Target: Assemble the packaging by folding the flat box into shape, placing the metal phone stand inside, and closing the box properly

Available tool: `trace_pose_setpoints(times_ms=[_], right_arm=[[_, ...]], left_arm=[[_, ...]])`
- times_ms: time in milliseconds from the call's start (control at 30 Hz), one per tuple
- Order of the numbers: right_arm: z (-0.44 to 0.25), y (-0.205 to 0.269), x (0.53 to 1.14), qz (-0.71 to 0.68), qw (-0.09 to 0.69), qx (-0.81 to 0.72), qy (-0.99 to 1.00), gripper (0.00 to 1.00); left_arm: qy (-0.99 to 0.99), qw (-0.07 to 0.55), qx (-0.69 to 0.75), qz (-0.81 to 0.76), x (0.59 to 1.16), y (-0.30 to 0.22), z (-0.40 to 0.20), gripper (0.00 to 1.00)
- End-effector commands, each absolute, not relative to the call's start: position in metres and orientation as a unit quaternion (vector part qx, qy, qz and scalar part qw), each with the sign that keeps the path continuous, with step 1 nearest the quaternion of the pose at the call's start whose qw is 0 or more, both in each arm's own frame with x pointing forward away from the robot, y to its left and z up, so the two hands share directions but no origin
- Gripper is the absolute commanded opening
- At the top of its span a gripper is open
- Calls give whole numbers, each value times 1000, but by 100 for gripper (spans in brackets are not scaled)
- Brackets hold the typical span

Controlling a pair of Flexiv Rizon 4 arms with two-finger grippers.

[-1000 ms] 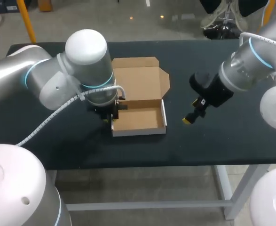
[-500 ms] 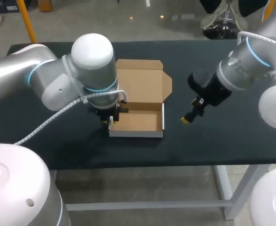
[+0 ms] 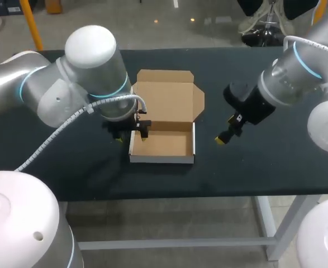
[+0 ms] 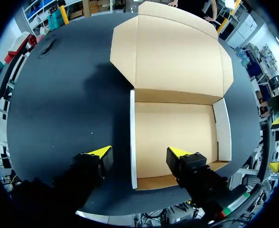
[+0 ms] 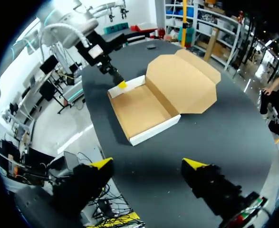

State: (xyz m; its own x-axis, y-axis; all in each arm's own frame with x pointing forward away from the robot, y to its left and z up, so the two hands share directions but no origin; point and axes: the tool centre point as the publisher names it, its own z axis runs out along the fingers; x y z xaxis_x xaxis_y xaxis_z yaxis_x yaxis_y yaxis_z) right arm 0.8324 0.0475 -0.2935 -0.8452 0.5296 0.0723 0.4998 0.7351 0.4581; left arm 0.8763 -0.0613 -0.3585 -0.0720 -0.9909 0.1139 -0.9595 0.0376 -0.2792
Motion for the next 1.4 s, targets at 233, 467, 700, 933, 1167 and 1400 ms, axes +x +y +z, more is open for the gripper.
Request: trace_pose_setpoints(times_ms=[233, 467, 700, 933, 1167, 1400], right_arm=[[-283, 41, 825, 250, 37, 287, 924, 100], [-277, 35, 818, 262, 38, 311, 913, 100], [-274, 30, 811, 260, 29, 354, 898, 100], [-269, 17, 810, 237, -1, 464, 853, 100], [-261, -2, 805, 226, -21, 549, 805, 100], [-247, -25, 796, 198, -19, 602, 774, 100]], left_arm=[[740, -16, -637, -216, 836, -19, -300, 100], [762, -37, -598, -245, 809, 3, -272, 100], [769, -44, -585, -255, 790, 18, -254, 100], [759, -48, -599, -250, 774, 32, -237, 100], [735, -36, -638, -225, 763, 45, -222, 100], [711, -25, -677, -192, 758, 58, -208, 100]])
